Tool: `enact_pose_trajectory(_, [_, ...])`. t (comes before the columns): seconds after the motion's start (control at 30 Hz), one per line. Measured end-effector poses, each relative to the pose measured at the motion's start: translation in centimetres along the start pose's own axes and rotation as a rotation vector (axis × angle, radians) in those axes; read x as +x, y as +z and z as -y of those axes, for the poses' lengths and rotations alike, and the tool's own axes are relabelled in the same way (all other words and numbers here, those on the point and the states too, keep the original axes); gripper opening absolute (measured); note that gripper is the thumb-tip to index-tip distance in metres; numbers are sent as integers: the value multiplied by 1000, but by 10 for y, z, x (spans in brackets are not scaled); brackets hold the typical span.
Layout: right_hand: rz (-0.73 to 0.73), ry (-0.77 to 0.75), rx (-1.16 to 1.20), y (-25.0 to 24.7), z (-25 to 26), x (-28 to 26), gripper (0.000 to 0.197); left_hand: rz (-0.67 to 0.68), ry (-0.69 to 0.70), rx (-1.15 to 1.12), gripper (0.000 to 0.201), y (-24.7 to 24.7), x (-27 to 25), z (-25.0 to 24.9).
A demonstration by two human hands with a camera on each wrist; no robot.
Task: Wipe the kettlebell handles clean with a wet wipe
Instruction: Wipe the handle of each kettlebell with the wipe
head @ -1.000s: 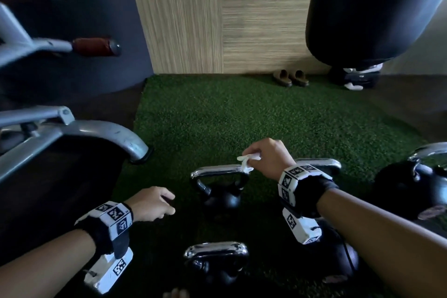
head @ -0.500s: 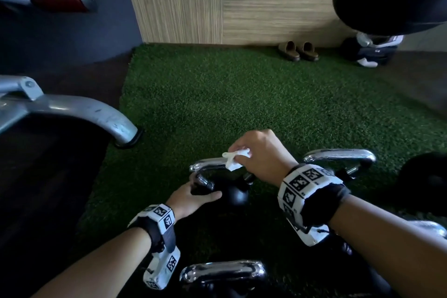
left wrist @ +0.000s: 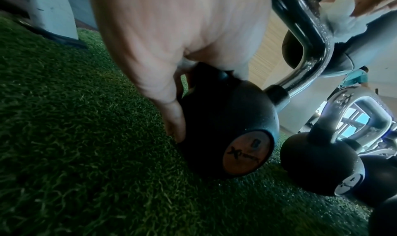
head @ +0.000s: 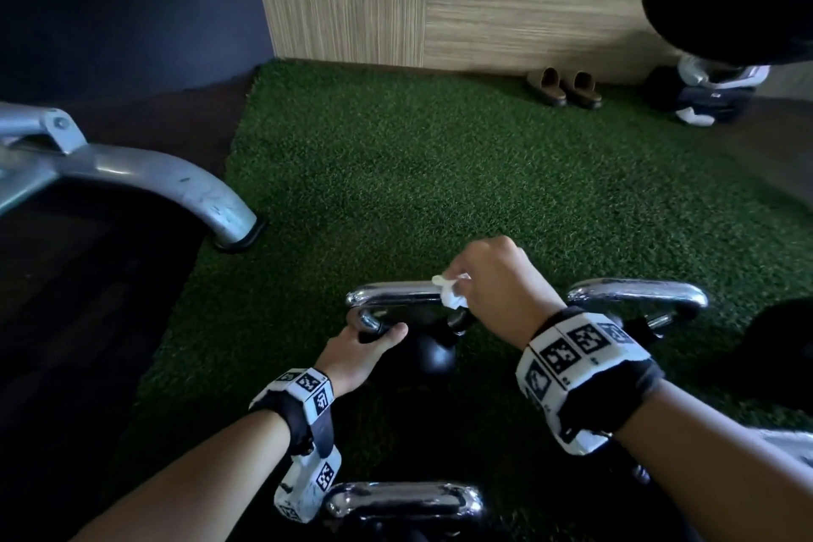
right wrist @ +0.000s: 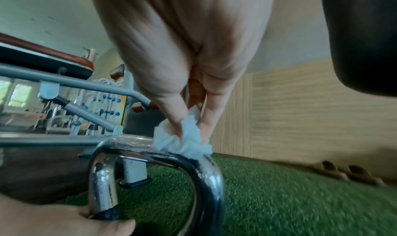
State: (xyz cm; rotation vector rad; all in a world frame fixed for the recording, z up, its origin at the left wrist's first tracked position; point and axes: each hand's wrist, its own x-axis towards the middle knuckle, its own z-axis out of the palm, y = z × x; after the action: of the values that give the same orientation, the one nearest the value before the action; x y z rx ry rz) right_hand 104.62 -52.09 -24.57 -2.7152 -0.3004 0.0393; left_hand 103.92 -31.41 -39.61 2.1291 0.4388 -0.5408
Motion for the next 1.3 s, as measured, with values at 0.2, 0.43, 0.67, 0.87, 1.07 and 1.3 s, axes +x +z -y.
enact_pose_trajectory(0.2, [-74,135,131,1,-28,-3,19,10,25,0,91,0,-2,-1])
enact_pose_trajectory(0.43, [-112,180,194,12,-39,-1,15,15,1,14,87,1,-3,-4])
enact_pose_trajectory(0.67, [-48,265,253,23,-62,6,11,10,-7,-11,89,-2,-8,-8])
enact_pose_trajectory(0.87, [75,333,232,47,-68,11,9,47,-21,-161,92,-3,-12,-11])
enact_pose_trajectory(1.07, [120,382,264,61,-73,15,30,82,-83,-50,96,-4,-11,-14])
enact_pose_trajectory(1.3, [-136,345,243,9,-69,19,14,386,-78,148,42,-43,-30,-27])
